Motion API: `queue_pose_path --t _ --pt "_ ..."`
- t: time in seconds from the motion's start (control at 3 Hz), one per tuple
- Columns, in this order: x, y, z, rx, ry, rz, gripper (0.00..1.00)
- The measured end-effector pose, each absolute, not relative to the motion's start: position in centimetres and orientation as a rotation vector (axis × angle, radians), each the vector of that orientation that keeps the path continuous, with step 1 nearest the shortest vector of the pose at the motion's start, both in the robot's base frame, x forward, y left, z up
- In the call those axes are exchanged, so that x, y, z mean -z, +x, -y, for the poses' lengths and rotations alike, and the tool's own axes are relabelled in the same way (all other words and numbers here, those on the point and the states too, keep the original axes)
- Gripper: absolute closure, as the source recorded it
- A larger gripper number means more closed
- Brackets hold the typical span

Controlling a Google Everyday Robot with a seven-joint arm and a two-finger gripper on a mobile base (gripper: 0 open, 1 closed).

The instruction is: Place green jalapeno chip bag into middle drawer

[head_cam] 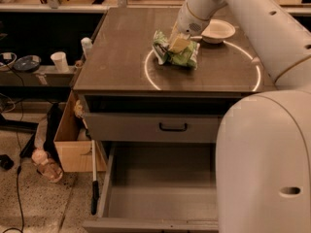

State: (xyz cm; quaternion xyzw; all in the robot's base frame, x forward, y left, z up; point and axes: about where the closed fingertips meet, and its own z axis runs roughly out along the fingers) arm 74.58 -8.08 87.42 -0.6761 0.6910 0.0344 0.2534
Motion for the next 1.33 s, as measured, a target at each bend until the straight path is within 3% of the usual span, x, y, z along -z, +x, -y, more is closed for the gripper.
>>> queue_pose_path --t 0.33,1.33 --pt "-87.6 74.6 8.0 -0.095 -1.837 -1.879 1.0" --pt "-92.2 72.6 11.3 -0.076 -1.835 -1.781 1.0"
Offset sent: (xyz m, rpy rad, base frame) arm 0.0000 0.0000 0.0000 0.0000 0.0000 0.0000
